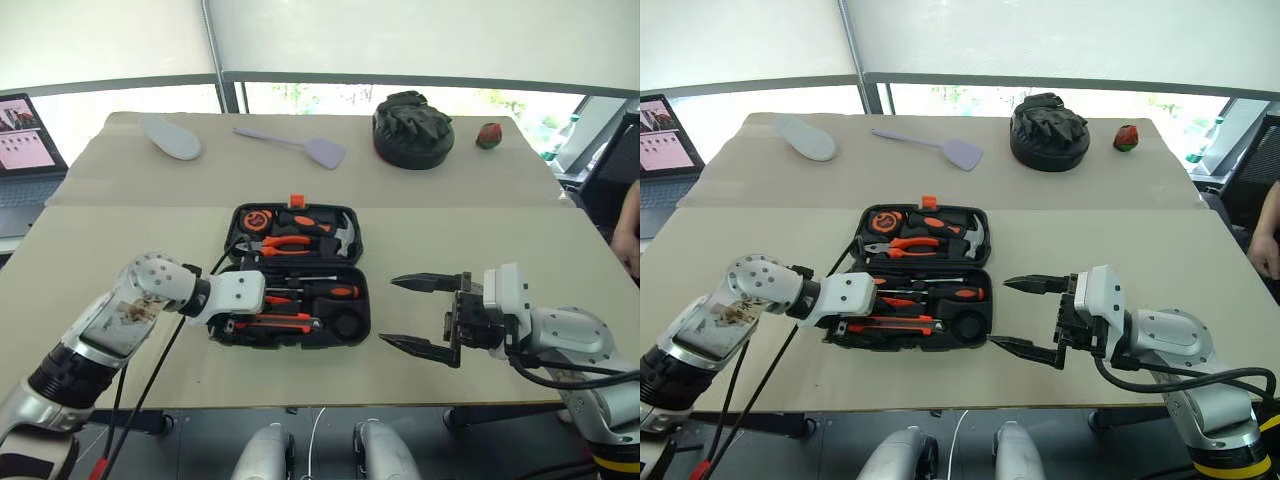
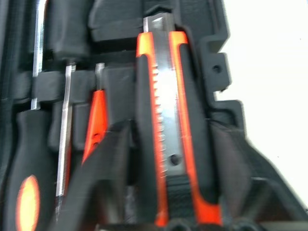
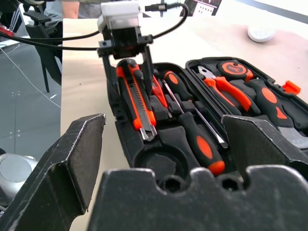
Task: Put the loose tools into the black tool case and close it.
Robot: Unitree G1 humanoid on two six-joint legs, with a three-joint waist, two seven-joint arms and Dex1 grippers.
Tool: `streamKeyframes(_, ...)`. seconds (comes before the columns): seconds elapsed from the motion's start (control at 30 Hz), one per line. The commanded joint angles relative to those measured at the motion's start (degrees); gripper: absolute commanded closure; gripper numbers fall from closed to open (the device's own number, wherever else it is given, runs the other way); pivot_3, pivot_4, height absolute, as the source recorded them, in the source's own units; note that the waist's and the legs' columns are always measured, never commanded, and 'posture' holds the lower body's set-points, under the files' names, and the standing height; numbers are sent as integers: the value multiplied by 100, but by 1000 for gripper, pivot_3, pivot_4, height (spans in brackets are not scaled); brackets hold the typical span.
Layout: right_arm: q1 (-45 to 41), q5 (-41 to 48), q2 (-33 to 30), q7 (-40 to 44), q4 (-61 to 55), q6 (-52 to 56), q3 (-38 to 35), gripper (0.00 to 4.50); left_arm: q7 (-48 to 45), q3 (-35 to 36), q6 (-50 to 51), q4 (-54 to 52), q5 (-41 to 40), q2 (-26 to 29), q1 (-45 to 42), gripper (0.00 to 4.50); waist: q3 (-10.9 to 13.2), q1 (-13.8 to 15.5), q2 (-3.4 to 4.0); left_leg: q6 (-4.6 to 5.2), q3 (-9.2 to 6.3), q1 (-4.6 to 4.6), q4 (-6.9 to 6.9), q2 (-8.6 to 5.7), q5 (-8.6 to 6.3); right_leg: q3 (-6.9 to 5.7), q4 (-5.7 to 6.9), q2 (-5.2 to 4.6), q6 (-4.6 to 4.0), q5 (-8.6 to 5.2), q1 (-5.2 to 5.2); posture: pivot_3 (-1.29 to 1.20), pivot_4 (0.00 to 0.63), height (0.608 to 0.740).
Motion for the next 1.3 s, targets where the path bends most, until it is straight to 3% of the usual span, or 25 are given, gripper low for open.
streamKeyframes(0.03,-30,12,68,24,35,-138,-58,0,-158,117,-352,-45,-354,-250,77,229,0,5,0,0,0,-2,1,-1,0,0,-2,-1,0,0,0,0,150,740)
streamKeyframes(0.07,-37,0,83,32,62,-146,-45,0,-99,193,-356,-5,-405,-332,37,61,0,9,0,0,0,-3,1,-2,0,0,-1,-3,0,0,0,0,150,740)
streamKeyframes(0.3,-6,-47,177,69,187,-193,-7,0,-262,901,-265,206,-1246,-579,-169,61,1,31,-1,0,-2,-5,7,-2,0,-1,4,-4,1,0,-1,0,150,740)
streamKeyframes(0.4,10,-96,237,68,228,-237,15,0,-285,1037,-608,400,-1294,-645,-65,754,0,31,0,0,-2,-2,7,-3,0,-1,4,-5,1,0,0,0,150,740)
streamKeyframes(0.6,39,-178,370,7,238,-309,66,0,-437,922,-2139,982,-858,-804,434,2861,0,26,0,0,-2,-2,6,-3,0,0,5,-4,0,1,-1,0,150,740)
streamKeyframes(0.77,81,-193,407,-32,212,-318,91,0,-15,766,-2667,1532,-398,-1103,608,4422,0,70,0,-1,-2,-3,7,-4,0,-2,4,-8,0,1,0,0,150,740)
streamKeyframes(0.9,63,-177,408,-47,212,-295,89,0,92,589,-3126,2047,-33,-1178,680,4422,-2,108,2,0,-2,2,10,-5,0,-2,4,-10,0,2,7,0,150,740)
streamKeyframes(1.3,232,-88,384,-183,45,-198,-36,0,350,78,-2083,1954,148,-1363,909,4422,-36,117,49,2,-2,83,0,-4,-1,-1,-4,-8,7,-3,88,0,150,740)
